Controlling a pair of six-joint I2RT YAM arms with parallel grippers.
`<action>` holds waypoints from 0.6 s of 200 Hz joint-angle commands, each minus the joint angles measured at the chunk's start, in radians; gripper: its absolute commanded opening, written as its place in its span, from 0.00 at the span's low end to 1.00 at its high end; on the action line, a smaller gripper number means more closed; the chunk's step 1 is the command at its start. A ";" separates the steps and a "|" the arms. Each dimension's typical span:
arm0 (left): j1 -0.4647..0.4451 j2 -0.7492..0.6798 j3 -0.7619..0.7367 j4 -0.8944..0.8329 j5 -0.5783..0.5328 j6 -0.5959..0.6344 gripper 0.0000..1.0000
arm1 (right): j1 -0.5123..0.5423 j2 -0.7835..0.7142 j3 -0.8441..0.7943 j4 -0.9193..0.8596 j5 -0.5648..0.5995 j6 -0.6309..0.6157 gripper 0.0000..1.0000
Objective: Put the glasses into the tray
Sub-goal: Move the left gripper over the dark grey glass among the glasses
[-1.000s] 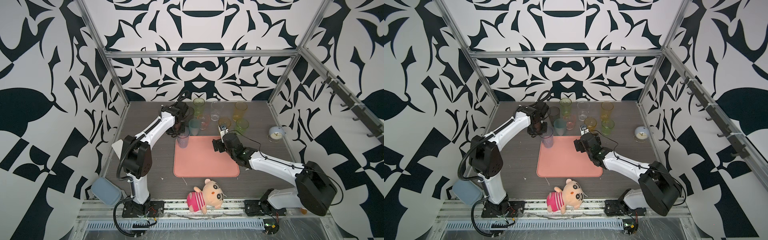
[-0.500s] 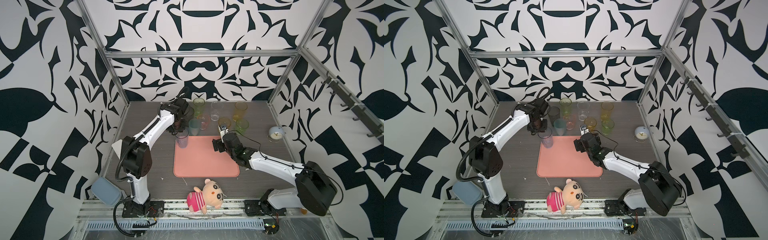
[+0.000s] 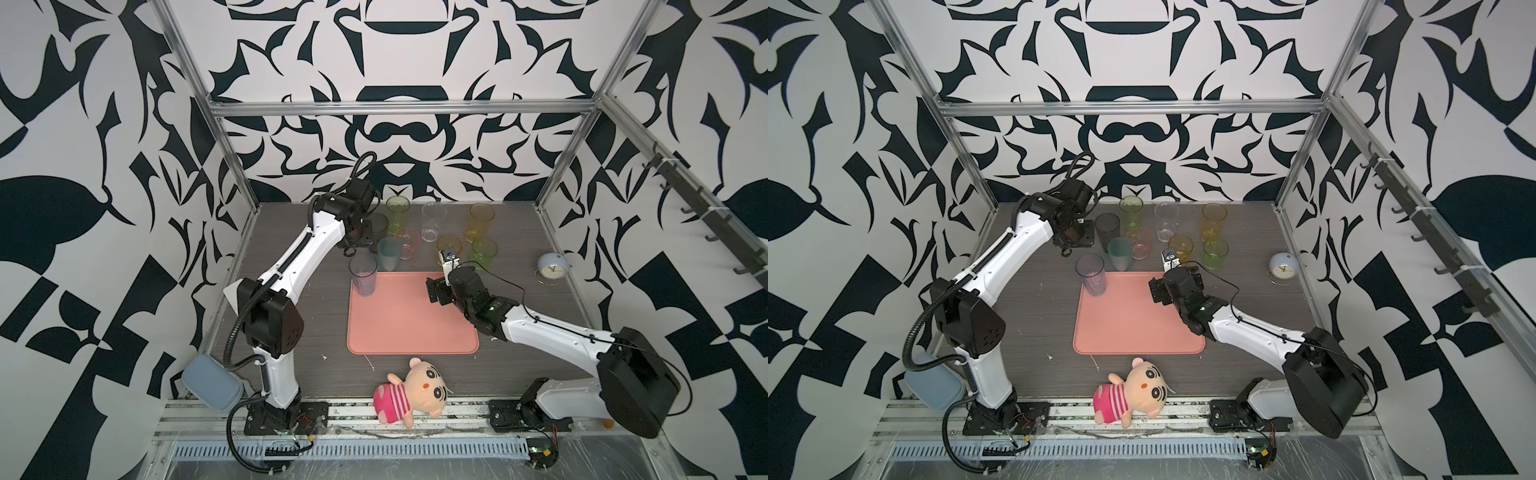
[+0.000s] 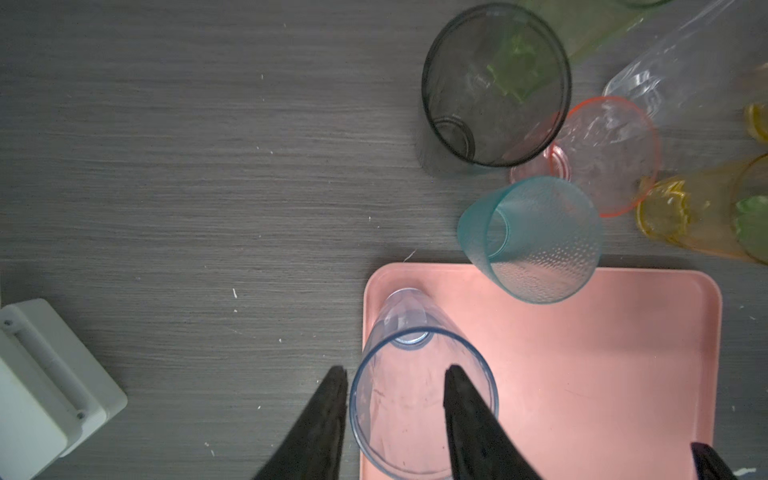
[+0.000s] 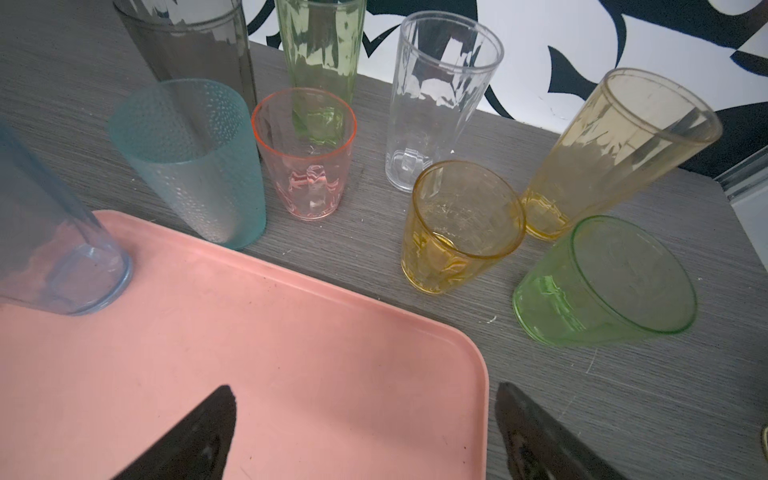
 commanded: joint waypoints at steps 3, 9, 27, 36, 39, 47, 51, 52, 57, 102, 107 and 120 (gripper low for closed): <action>0.006 -0.003 0.053 -0.007 -0.032 0.006 0.44 | 0.004 -0.030 -0.005 0.034 0.024 0.002 1.00; 0.006 -0.002 0.058 0.003 -0.034 0.008 0.44 | 0.004 -0.032 -0.005 0.033 0.024 0.001 1.00; 0.009 0.005 0.067 0.043 -0.039 0.009 0.46 | 0.004 -0.033 -0.006 0.034 0.027 0.001 0.99; 0.010 0.008 0.066 0.065 -0.042 0.012 0.47 | 0.004 -0.035 -0.007 0.033 0.028 0.001 0.99; 0.011 0.009 0.066 0.073 -0.042 0.012 0.47 | 0.004 -0.036 -0.007 0.035 0.027 0.001 1.00; 0.013 0.012 0.067 0.092 -0.045 0.012 0.48 | 0.004 -0.035 -0.007 0.035 0.028 0.000 1.00; 0.015 0.015 0.066 0.102 -0.046 0.012 0.49 | 0.004 -0.035 -0.007 0.034 0.028 0.000 1.00; 0.015 0.016 0.066 0.104 -0.046 0.012 0.49 | 0.004 -0.035 -0.007 0.035 0.028 0.000 1.00; 0.017 0.019 0.065 0.114 -0.045 0.012 0.50 | 0.004 -0.035 -0.007 0.034 0.027 0.001 1.00; 0.034 0.073 0.097 0.178 -0.038 0.004 0.53 | 0.004 -0.037 -0.005 0.032 0.035 0.000 1.00; 0.036 0.080 0.101 0.183 -0.037 0.002 0.53 | 0.004 -0.037 -0.005 0.032 0.035 0.000 1.00; 0.039 0.101 0.117 0.189 -0.032 -0.003 0.54 | 0.004 -0.037 -0.005 0.032 0.035 -0.001 1.00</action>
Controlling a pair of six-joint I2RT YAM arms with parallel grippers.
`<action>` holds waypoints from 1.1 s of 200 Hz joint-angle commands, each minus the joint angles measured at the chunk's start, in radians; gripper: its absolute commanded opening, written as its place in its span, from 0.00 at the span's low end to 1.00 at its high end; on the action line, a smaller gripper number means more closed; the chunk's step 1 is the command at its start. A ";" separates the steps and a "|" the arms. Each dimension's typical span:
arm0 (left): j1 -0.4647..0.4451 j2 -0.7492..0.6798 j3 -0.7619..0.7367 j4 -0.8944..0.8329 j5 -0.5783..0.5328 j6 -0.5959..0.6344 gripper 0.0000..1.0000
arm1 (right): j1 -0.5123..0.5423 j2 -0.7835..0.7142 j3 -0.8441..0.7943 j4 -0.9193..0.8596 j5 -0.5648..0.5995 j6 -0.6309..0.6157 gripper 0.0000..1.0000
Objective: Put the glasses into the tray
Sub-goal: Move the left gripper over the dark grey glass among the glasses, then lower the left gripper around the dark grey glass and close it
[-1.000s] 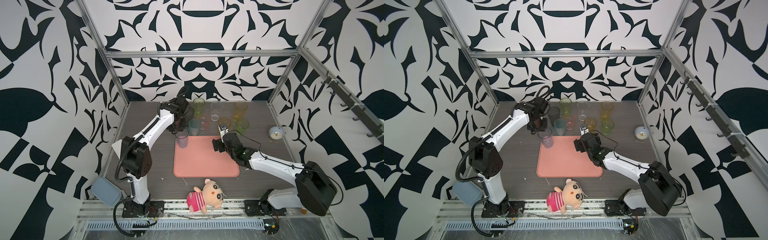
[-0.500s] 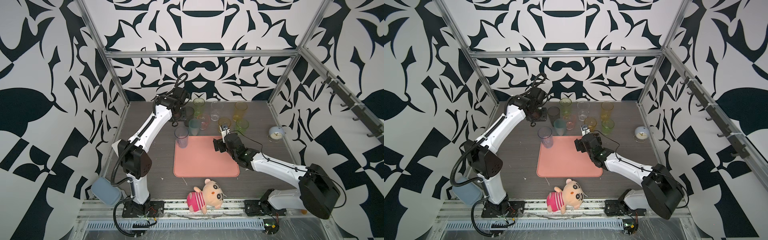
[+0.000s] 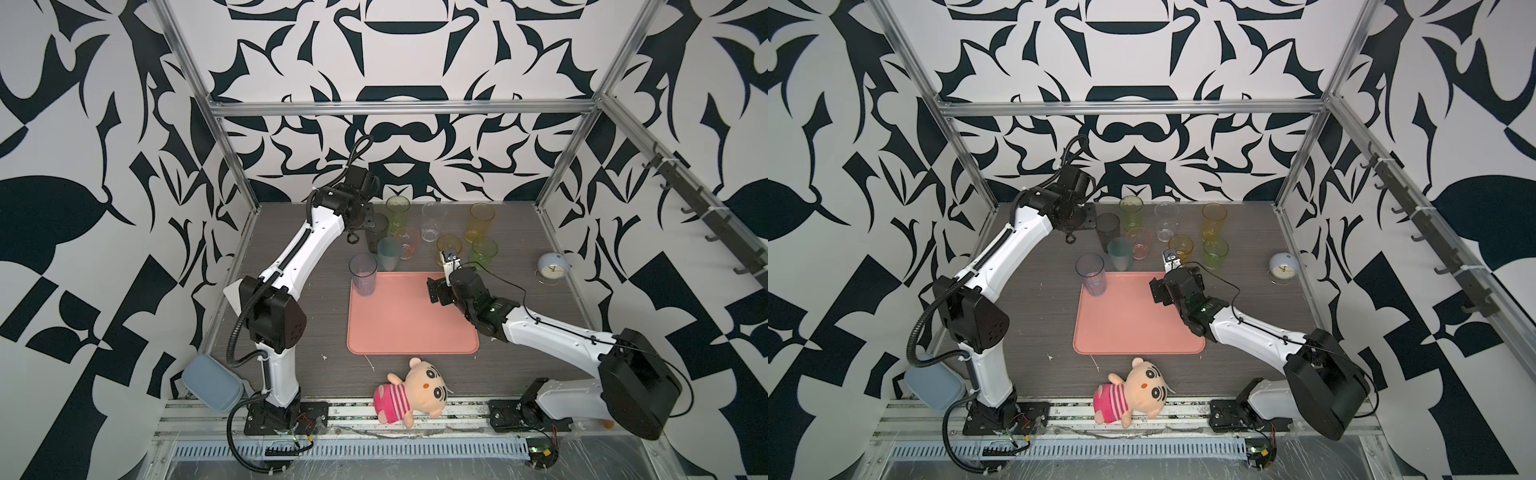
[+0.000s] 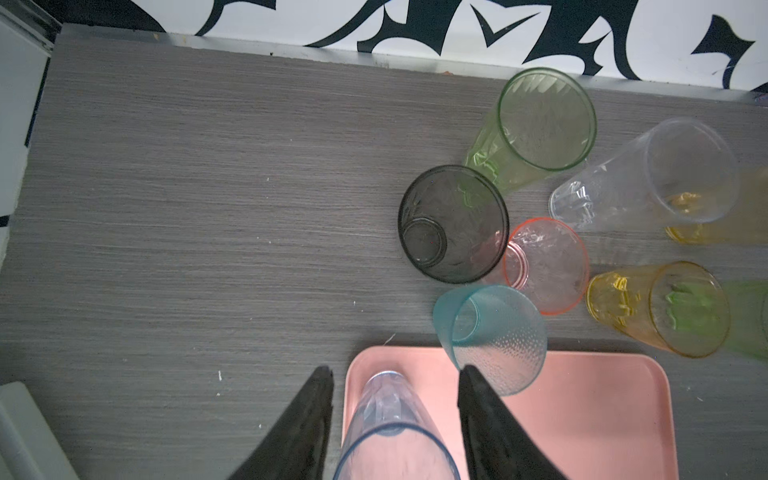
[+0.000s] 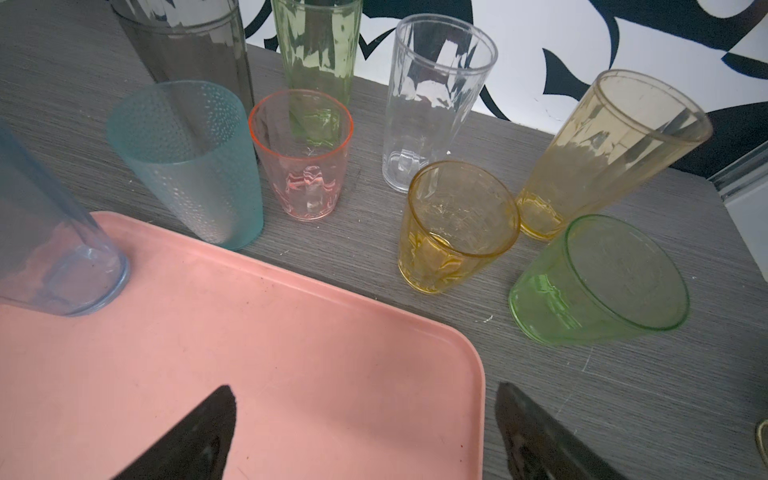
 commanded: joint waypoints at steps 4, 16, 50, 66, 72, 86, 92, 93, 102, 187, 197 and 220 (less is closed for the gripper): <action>0.009 0.048 0.045 0.026 0.003 -0.014 0.54 | 0.004 -0.027 0.005 0.027 0.027 0.002 1.00; 0.011 0.069 0.058 0.033 0.008 -0.016 0.54 | 0.004 -0.027 0.005 0.026 0.027 0.002 1.00; 0.013 0.130 0.106 0.036 0.019 -0.031 0.54 | 0.004 -0.027 0.007 0.025 0.026 0.003 1.00; 0.015 0.156 0.126 0.036 0.026 -0.038 0.54 | 0.004 -0.028 0.007 0.025 0.026 0.002 1.00; 0.016 0.166 0.133 0.036 0.027 -0.040 0.54 | 0.004 -0.029 0.006 0.025 0.027 0.003 1.00; 0.018 0.182 0.147 0.035 0.029 -0.043 0.54 | 0.004 -0.029 0.006 0.023 0.027 0.003 1.00; 0.019 0.189 0.151 0.033 0.029 -0.046 0.54 | 0.004 -0.029 0.007 0.023 0.027 0.003 1.00; 0.019 0.190 0.151 0.033 0.029 -0.047 0.54 | 0.004 -0.029 0.007 0.023 0.027 0.003 1.00; 0.022 0.197 0.153 0.035 0.030 -0.053 0.55 | 0.004 -0.030 0.008 0.022 0.027 0.002 1.00; 0.043 0.261 0.164 0.047 0.055 -0.075 0.55 | 0.004 -0.017 0.015 0.018 0.030 0.001 1.00; 0.045 0.269 0.164 0.048 0.057 -0.076 0.55 | 0.004 -0.015 0.016 0.016 0.029 0.001 1.00; 0.051 0.285 0.167 0.049 0.063 -0.078 0.55 | 0.004 -0.012 0.018 0.014 0.030 0.001 1.00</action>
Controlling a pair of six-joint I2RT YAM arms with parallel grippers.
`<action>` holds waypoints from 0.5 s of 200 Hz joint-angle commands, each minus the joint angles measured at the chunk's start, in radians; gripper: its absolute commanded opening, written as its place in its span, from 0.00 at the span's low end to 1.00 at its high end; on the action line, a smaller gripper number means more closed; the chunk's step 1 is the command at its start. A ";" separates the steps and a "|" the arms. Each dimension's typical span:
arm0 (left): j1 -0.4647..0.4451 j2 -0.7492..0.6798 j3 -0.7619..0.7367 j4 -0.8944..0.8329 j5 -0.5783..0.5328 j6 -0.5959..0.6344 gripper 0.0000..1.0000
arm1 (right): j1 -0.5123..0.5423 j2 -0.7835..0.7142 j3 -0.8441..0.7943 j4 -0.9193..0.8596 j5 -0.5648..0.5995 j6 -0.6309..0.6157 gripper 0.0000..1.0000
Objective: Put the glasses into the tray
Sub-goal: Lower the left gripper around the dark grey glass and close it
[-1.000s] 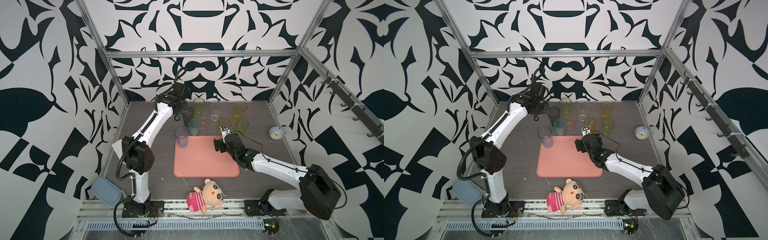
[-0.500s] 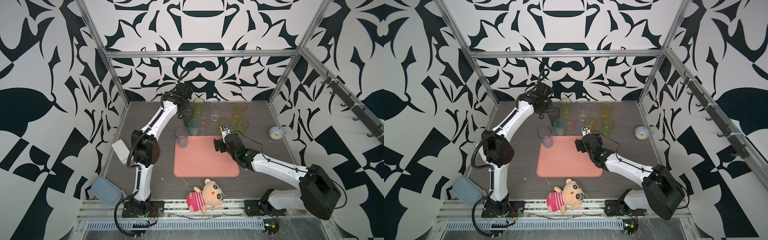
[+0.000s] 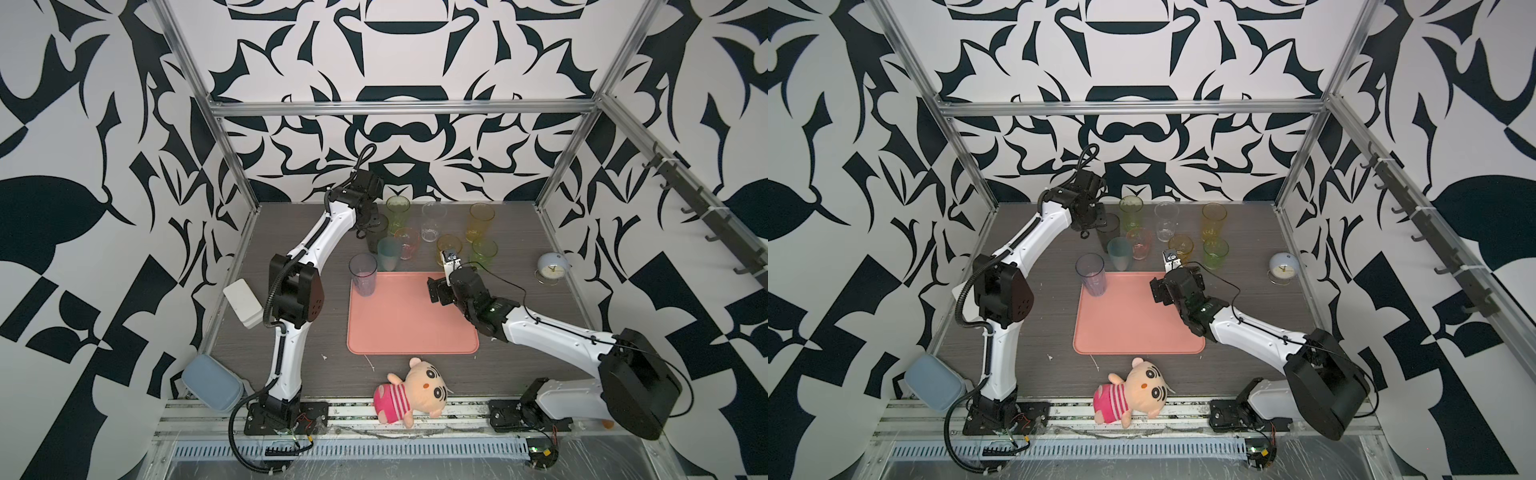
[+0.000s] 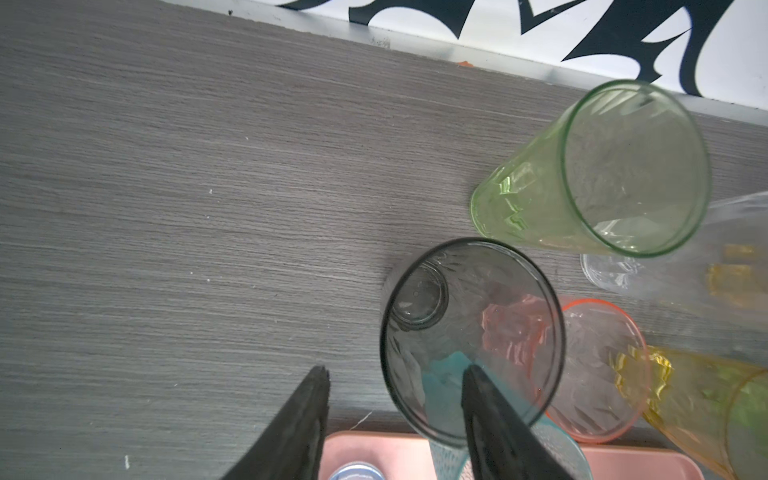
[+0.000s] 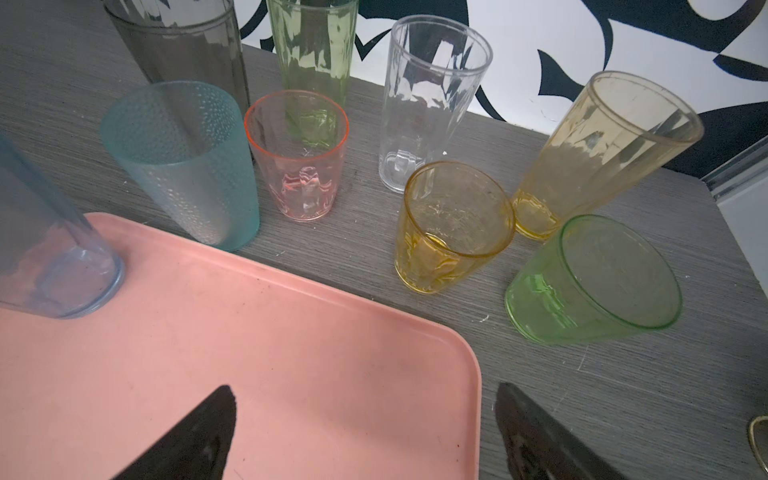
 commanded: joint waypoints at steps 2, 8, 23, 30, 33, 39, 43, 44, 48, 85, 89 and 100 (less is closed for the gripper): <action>0.009 0.030 0.034 -0.009 0.014 -0.016 0.55 | 0.004 -0.012 0.018 0.014 0.023 0.001 0.99; 0.010 0.035 0.035 -0.009 0.017 -0.018 0.54 | 0.004 -0.010 0.019 0.015 0.023 0.001 1.00; 0.014 0.046 0.039 -0.009 0.022 -0.019 0.53 | 0.004 -0.007 0.021 0.011 0.022 0.001 0.99; 0.017 0.052 0.042 -0.008 0.025 -0.021 0.52 | 0.004 -0.006 0.022 0.011 0.022 0.000 1.00; 0.017 0.054 0.044 -0.009 0.027 -0.022 0.52 | 0.004 -0.006 0.022 0.010 0.024 0.002 1.00; 0.019 0.058 0.047 -0.008 0.029 -0.025 0.51 | 0.004 -0.004 0.024 0.009 0.022 0.001 1.00; 0.020 0.061 0.046 -0.008 0.031 -0.026 0.50 | 0.004 -0.004 0.024 0.010 0.023 0.001 0.99; 0.020 0.061 0.049 -0.008 0.031 -0.026 0.50 | 0.004 -0.004 0.024 0.009 0.023 0.001 1.00; 0.021 0.065 0.050 -0.008 0.033 -0.027 0.49 | 0.004 -0.003 0.024 0.009 0.023 0.001 0.99; 0.026 0.085 0.062 -0.008 0.043 -0.030 0.43 | 0.004 0.002 0.028 0.005 0.022 0.001 0.99; 0.027 0.087 0.063 -0.009 0.044 -0.030 0.43 | 0.004 0.002 0.028 0.005 0.022 0.001 0.99; 0.027 0.092 0.067 -0.009 0.046 -0.030 0.42 | 0.004 0.004 0.030 0.003 0.022 0.001 0.99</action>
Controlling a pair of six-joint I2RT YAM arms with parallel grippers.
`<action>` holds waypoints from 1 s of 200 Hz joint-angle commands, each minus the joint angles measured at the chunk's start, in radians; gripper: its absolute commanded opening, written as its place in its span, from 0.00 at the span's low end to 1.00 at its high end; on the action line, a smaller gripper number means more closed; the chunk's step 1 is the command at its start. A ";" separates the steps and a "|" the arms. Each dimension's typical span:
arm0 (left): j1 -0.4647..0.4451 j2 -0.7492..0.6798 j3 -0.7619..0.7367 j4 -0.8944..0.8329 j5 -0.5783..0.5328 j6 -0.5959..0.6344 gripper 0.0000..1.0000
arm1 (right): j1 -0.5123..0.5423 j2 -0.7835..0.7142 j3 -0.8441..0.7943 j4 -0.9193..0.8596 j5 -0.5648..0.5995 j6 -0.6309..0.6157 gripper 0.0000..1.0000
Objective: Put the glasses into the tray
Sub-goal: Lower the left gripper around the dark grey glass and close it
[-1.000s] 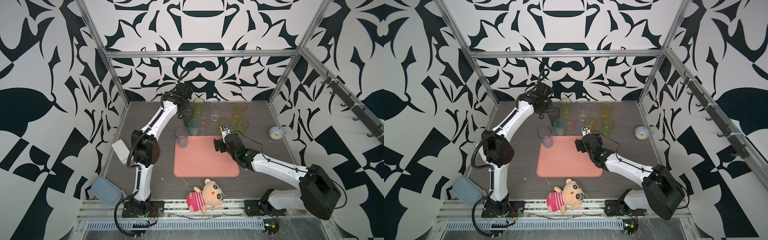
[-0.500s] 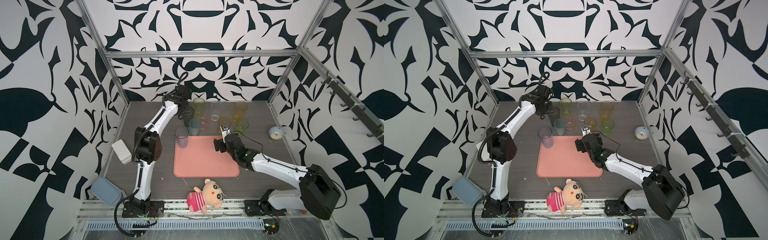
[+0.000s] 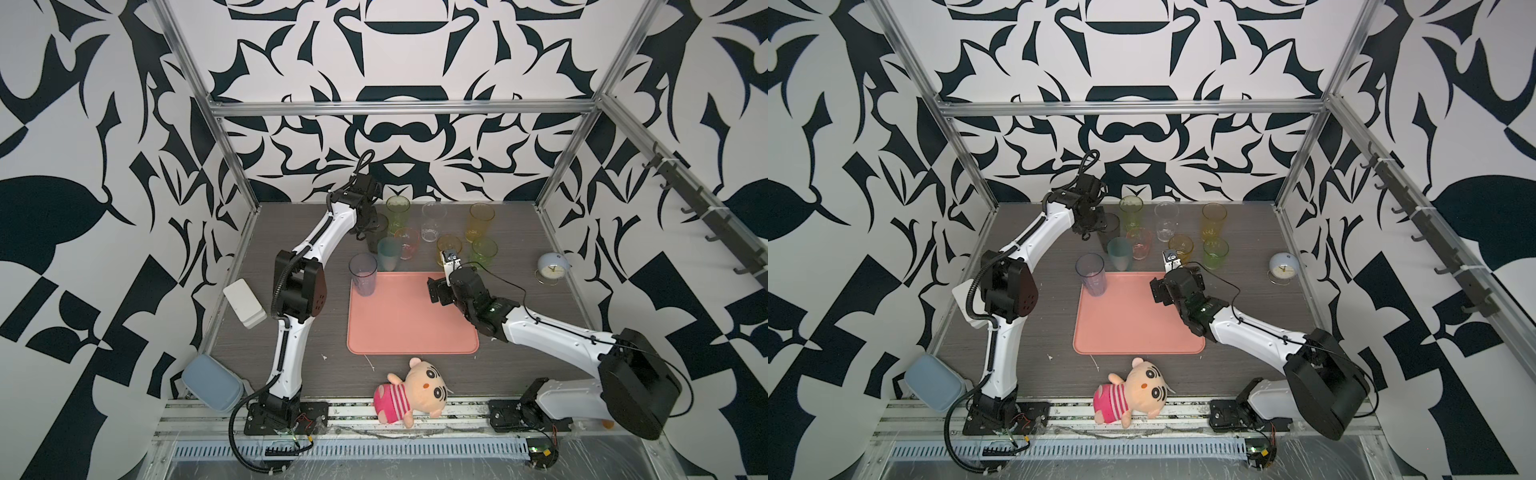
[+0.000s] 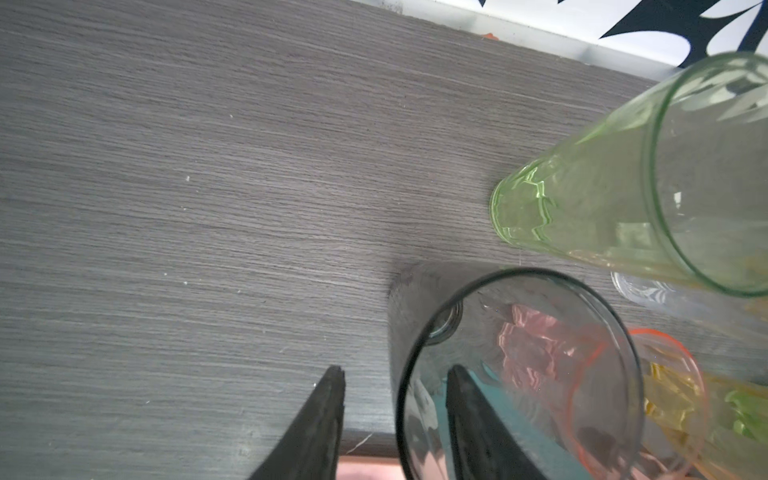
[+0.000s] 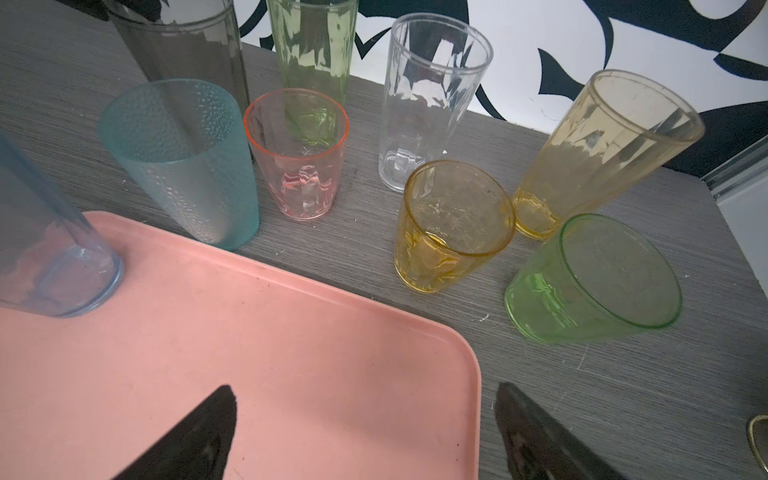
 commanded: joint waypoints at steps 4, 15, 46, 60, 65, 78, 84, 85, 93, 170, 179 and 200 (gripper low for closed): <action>0.009 0.025 0.047 -0.016 0.015 -0.012 0.41 | 0.004 0.002 0.030 0.007 0.021 0.001 0.99; 0.010 0.028 0.050 -0.018 0.016 -0.012 0.40 | 0.004 0.004 0.031 0.005 0.021 0.000 0.99; 0.013 0.037 0.052 -0.016 0.021 -0.013 0.36 | 0.004 0.007 0.033 0.002 0.018 0.001 0.99; 0.015 0.041 0.052 -0.019 0.023 -0.013 0.34 | 0.004 0.008 0.034 0.003 0.020 0.001 0.99; 0.015 0.041 0.052 -0.019 0.023 -0.014 0.34 | 0.004 0.008 0.034 0.002 0.020 0.001 0.99; 0.015 0.042 0.049 -0.019 0.025 -0.014 0.33 | 0.004 0.010 0.035 -0.002 0.019 0.001 0.99; 0.015 0.042 0.048 -0.019 0.026 -0.015 0.32 | 0.004 0.011 0.039 -0.004 0.018 0.001 0.99; 0.016 0.041 0.048 -0.019 0.026 -0.015 0.32 | 0.004 0.011 0.039 -0.005 0.018 0.001 0.99; 0.016 0.042 0.045 -0.018 0.027 -0.016 0.31 | 0.004 0.012 0.040 -0.007 0.018 0.001 0.99; 0.019 0.050 0.039 -0.018 0.031 -0.014 0.20 | 0.004 0.021 0.047 -0.014 0.012 0.001 0.98; 0.022 0.050 0.042 -0.020 0.032 -0.014 0.20 | 0.004 0.023 0.048 -0.015 0.012 0.001 0.98; 0.021 0.050 0.040 -0.021 0.033 -0.011 0.16 | 0.004 0.023 0.048 -0.015 0.011 0.001 0.98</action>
